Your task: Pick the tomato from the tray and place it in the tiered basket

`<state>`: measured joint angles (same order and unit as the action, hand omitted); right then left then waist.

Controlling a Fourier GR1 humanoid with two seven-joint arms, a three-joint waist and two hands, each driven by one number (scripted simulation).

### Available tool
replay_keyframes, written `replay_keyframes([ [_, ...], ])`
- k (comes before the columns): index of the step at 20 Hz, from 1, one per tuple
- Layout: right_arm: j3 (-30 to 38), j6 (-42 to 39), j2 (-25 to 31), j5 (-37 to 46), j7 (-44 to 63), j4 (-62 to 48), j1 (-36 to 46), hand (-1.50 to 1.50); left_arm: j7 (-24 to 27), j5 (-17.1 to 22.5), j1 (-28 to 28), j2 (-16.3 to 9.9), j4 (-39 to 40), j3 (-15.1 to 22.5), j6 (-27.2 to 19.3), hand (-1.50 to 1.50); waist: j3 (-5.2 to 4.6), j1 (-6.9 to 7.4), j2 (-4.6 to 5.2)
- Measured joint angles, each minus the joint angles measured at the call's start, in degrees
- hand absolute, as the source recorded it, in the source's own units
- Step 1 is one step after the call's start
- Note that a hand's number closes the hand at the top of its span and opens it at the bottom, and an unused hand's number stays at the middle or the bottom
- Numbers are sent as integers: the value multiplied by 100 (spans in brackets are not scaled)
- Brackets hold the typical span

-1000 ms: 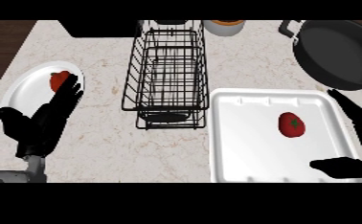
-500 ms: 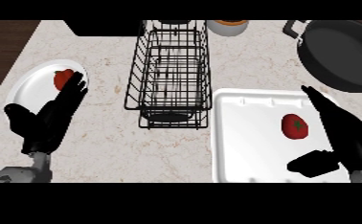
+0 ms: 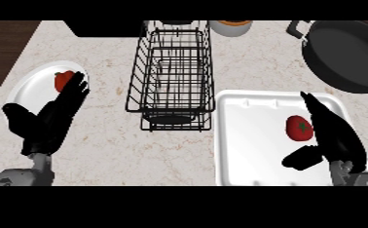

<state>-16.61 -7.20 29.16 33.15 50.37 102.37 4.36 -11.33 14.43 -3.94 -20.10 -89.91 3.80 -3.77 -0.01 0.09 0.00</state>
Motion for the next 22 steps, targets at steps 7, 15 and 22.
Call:
replay_keyframes([
  [7,180,359,-310,736,-692,-796,-117,-150,-21,-174,50,137,12,-190,201,0,2,-3,0],
  [15,511,438,-537,1294,-1177,-1149,-223,-150,86,-390,20,321,153,-427,440,0,0,-12,-3],
  [22,632,-88,-623,1160,-1510,-1710,-36,150,-20,-477,-5,422,89,-480,501,0,-29,1,-22],
])
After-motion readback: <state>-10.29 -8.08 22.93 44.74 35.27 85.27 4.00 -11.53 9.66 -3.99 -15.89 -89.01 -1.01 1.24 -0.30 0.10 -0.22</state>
